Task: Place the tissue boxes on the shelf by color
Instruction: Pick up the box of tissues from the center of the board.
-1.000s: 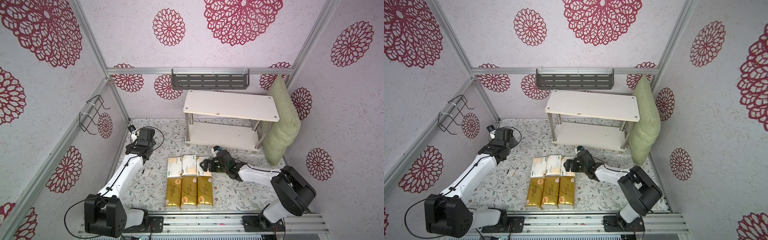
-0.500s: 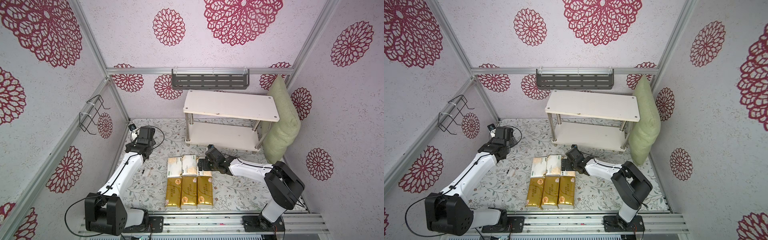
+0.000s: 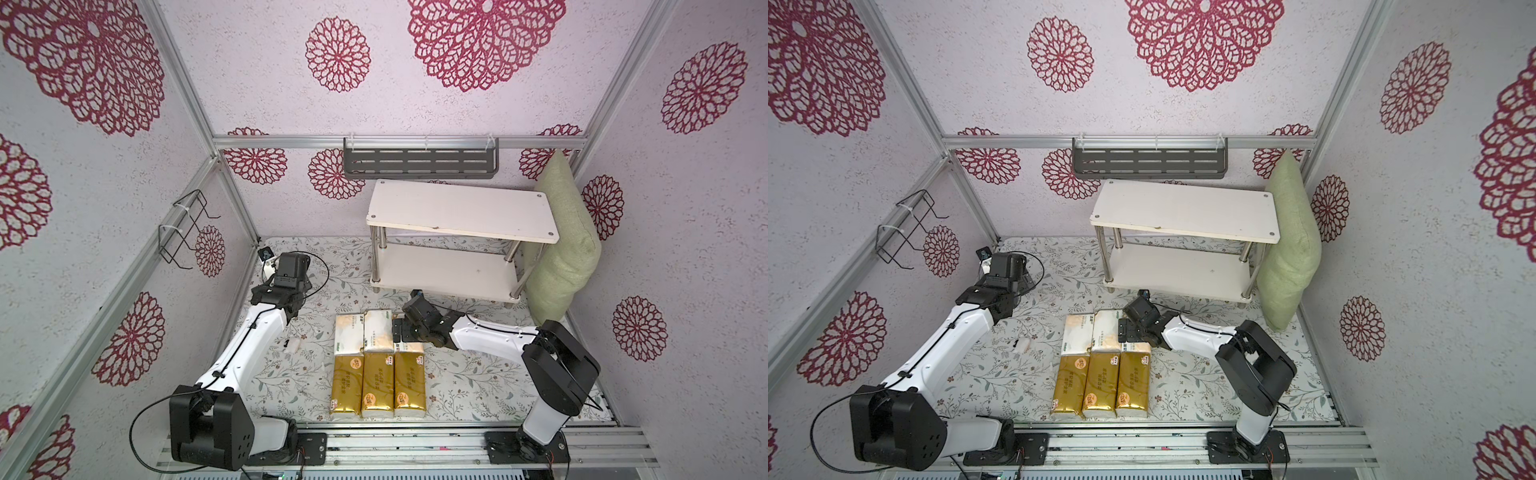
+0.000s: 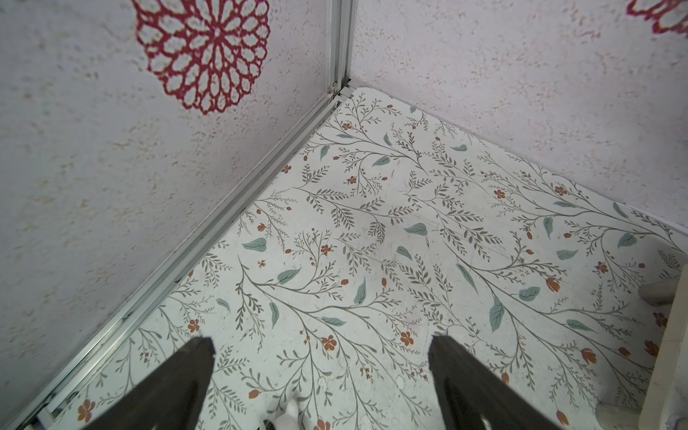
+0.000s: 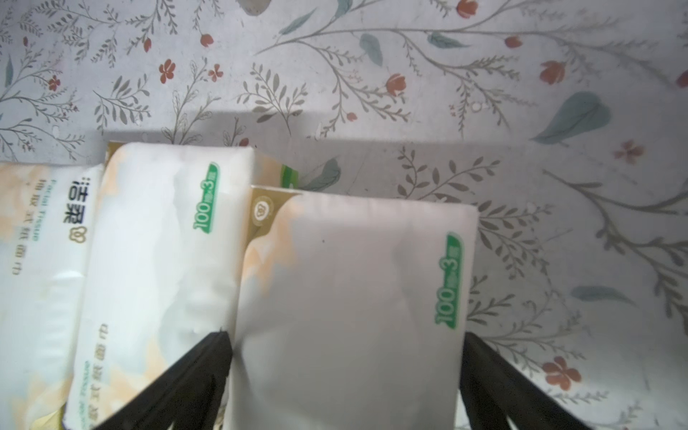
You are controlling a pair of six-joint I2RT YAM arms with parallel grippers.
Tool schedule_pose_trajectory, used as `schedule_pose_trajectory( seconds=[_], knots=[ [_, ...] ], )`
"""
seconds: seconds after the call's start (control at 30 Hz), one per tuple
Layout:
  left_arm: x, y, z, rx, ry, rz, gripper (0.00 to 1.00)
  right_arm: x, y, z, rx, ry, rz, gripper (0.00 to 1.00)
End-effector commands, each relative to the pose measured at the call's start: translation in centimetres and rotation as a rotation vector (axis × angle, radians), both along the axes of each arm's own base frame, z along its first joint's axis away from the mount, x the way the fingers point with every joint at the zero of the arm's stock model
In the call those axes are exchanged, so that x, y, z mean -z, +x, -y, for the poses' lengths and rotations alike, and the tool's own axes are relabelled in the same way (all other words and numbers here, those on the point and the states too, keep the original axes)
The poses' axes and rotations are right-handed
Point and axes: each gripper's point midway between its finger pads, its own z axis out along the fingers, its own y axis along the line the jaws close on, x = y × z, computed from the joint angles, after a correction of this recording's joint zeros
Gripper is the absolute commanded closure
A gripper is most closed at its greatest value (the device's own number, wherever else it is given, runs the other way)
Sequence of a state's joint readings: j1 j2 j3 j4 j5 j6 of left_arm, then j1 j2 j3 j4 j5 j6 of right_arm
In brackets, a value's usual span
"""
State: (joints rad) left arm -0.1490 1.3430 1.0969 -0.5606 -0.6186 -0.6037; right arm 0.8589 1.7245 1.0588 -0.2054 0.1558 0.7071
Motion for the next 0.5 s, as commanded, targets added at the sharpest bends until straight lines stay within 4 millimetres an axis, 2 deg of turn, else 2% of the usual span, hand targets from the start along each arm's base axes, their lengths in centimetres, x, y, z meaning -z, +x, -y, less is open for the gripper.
schedule_pose_trajectory(
  seconds=[0.0, 0.23, 0.47],
  knots=[
    [-0.6, 0.4, 0.4, 0.013, 0.005, 0.006, 0.03, 0.3, -0.1, 0.2, -0.002, -0.063, -0.004, 0.01],
    [-1.0, 0.0, 0.1, -0.002, 0.005, 0.028, 0.03, 1.6, -1.0, 0.5, -0.004, -0.098, -0.034, 0.01],
    [-1.3, -0.1, 0.1, -0.005, 0.002, 0.042, 0.03, 1.9, -1.1, 1.2, 0.02, -0.098, -0.036, 0.01]
  ],
)
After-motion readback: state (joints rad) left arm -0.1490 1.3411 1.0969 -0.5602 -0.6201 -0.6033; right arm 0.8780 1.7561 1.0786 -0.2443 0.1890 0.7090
